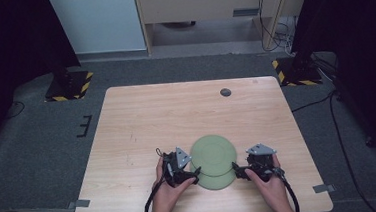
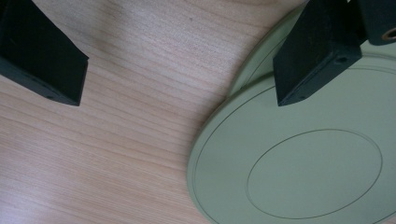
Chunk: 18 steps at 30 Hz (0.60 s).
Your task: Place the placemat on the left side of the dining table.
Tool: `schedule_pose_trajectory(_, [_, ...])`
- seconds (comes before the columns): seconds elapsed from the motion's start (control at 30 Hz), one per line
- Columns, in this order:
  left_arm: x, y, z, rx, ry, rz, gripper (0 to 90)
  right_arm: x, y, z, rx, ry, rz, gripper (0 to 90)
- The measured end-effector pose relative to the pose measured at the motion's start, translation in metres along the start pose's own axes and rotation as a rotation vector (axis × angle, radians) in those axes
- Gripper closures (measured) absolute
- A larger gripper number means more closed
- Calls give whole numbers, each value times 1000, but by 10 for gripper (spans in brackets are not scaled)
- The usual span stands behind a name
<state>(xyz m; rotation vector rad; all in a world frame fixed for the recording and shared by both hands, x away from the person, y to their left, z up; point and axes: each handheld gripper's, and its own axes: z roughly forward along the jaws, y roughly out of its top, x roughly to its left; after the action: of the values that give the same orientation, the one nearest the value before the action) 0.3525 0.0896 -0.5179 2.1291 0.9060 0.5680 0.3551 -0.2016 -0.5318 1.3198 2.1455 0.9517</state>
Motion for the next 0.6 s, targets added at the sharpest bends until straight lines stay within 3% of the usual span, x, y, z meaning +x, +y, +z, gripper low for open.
schedule_pose_trajectory(0.13, [10,7,-4,-33,-67,-23,66,-2,0,1,4,7,6,18])
schedule_pose_trajectory(0.37, [22,15,11,32,-116,-75,57,-2,0,1,2,9,5,19])
schedule_pose_trajectory(0.47, [28,18,19,35,-148,-134,65,-2,0,2,2,9,4,14])
schedule_pose_trajectory(0.6, [30,21,25,55,-154,-129,74,-2,0,2,2,10,2,14])
